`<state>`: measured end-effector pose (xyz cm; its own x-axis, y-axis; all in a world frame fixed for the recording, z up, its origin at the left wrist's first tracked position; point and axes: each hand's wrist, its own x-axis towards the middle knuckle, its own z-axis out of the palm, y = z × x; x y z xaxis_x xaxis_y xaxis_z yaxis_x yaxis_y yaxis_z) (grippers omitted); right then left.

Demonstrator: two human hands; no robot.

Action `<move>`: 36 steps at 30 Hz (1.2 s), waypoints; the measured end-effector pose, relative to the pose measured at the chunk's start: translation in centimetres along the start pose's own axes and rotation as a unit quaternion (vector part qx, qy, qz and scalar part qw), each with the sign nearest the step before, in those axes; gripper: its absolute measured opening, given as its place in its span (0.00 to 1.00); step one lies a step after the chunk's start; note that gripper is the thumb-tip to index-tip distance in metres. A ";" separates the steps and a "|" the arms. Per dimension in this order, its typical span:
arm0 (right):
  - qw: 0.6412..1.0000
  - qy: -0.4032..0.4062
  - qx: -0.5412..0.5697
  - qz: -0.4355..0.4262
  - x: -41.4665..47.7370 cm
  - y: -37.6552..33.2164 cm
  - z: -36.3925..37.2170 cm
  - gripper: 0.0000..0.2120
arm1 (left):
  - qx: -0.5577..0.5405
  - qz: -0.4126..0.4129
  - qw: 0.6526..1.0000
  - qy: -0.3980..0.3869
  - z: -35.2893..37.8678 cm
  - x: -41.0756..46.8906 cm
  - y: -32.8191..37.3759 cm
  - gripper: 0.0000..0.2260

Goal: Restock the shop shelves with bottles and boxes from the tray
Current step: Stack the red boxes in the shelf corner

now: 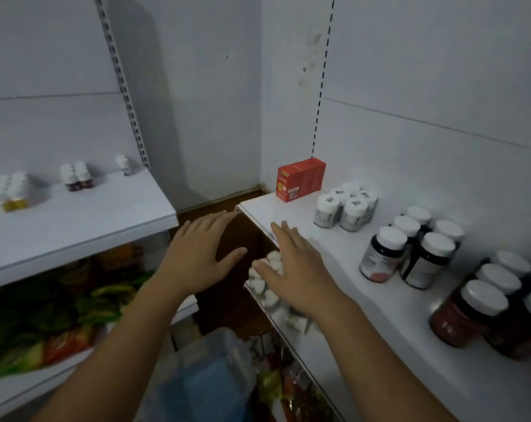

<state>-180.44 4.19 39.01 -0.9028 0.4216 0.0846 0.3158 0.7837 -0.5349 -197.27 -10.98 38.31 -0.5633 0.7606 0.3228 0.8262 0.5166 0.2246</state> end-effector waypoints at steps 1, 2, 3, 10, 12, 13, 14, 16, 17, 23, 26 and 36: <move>1.000 -0.007 -0.010 -0.016 -1.2 -0.5 0.3 0.40 | 0.012 -0.013 1.000 -0.004 -0.7 -2.0 0.2 0.35; 0.999 -0.014 -0.017 -0.033 -2.4 -1.1 0.8 0.41 | 0.025 -0.027 0.999 -0.007 -1.3 -4.1 0.3 0.36; 0.998 -0.019 -0.021 -0.050 -3.3 -1.8 1.4 0.41 | 0.036 -0.042 0.998 -0.011 -2.0 -6.1 0.2 0.36; 0.983 -0.074 -0.017 -0.170 -6.8 -9.1 7.6 0.43 | 0.097 -0.152 0.984 -0.013 -7.0 -19.8 -3.8 0.37; 0.975 -0.095 -0.015 -0.199 -7.3 -11.5 9.9 0.43 | 0.102 -0.190 0.976 -0.006 -8.1 -23.6 -5.6 0.37; 0.972 -0.106 -0.015 -0.211 -7.7 -12.7 11.1 0.43 | 0.103 -0.209 0.972 -0.003 -8.5 -25.4 -6.5 0.36; 0.968 -0.117 -0.015 -0.222 -8.0 -13.7 12.2 0.43 | 0.104 -0.228 0.968 0.001 -8.8 -27.3 -7.4 0.36; 0.962 -0.142 -0.015 -0.234 -8.5 -15.6 14.7 0.42 | 0.099 -0.268 0.958 0.006 -9.2 -30.8 -9.3 0.36; 0.959 -0.155 -0.016 -0.237 -8.7 -16.4 15.9 0.42 | 0.095 -0.285 0.954 0.005 -9.2 -32.5 -10.3 0.36; 0.944 -0.219 -0.033 -0.245 -9.6 -21.4 24.7 0.41 | 0.051 -0.364 0.930 -0.009 -8.2 -41.9 -16.0 0.36; 0.942 -0.250 -0.028 -0.224 -10.5 -23.9 30.5 0.41 | 0.020 -0.392 0.920 -0.021 -7.1 -46.8 -19.7 0.35; 0.934 -0.336 0.002 -0.118 -12.4 -28.9 47.4 0.41 | -0.056 -0.446 0.886 -0.118 0.4 -57.5 -33.1 0.34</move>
<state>-192.22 -45.30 13.58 -0.9269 -0.1458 -0.3458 0.0847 0.8163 -0.5714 -192.25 -71.64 11.98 -0.9639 0.1381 -0.2275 0.0406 0.9212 0.3868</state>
